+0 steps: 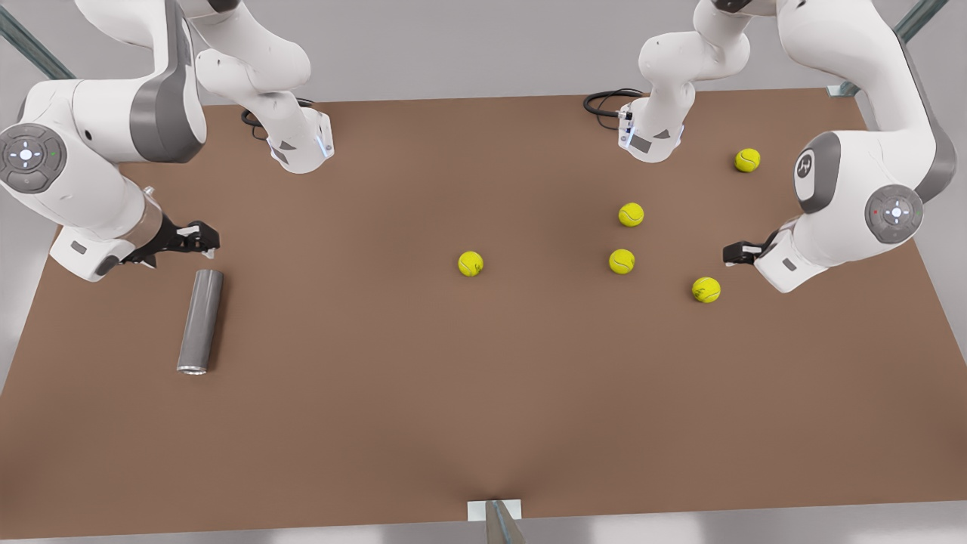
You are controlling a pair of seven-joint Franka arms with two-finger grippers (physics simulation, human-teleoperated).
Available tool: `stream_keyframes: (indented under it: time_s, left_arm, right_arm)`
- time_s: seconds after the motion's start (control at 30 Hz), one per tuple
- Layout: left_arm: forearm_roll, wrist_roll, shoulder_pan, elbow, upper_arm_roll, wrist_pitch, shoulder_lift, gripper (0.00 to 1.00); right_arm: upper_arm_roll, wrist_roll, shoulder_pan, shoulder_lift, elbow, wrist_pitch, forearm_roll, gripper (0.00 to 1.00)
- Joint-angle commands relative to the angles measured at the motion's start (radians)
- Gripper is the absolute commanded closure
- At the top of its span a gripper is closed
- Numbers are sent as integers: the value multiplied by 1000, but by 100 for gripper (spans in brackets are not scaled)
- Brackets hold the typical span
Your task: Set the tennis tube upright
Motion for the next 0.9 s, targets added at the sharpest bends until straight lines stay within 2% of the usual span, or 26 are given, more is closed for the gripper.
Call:
stream_keyframes:
  time_s: [0.0, 0.1, 0.17, 0.27, 0.33, 0.47, 0.7, 0.87]
  left_arm:
    - [1, -11, 0, -3, 2, 5, -1, 0]
    - [1, -11, 0, -10, 2, 5, 0, 0]
    - [1, -11, 0, -19, 2, 14, 0, 0]
    - [1, -11, 0, -19, 3, 15, 2, 0]
    - [1, -11, 0, -26, 3, 15, 3, 0]
    - [1, -11, 0, -26, 3, 15, 3, 0]
    - [1, -11, 0, -39, 5, 23, 8, 0]
    - [1, -11, -2, -45, 6, 55, 8, 0]
  right_arm:
    - [0, -23, -11, -1, -7, 12, -2, 0]
    - [-4, -93, -70, 30, -29, 35, -68, 0]
    - [-6, -114, -181, 115, -38, 65, -73, 0]
    - [-6, -265, -361, 252, -101, 347, 5, 0]
    - [-6, -263, -369, 286, -116, 410, 10, 0]
    - [-6, -263, -381, 269, -264, 588, 27, 0]
    - [-6, -348, -435, 244, -590, 950, 21, 0]
    - [-6, -351, -455, 261, -684, 1088, 22, 0]
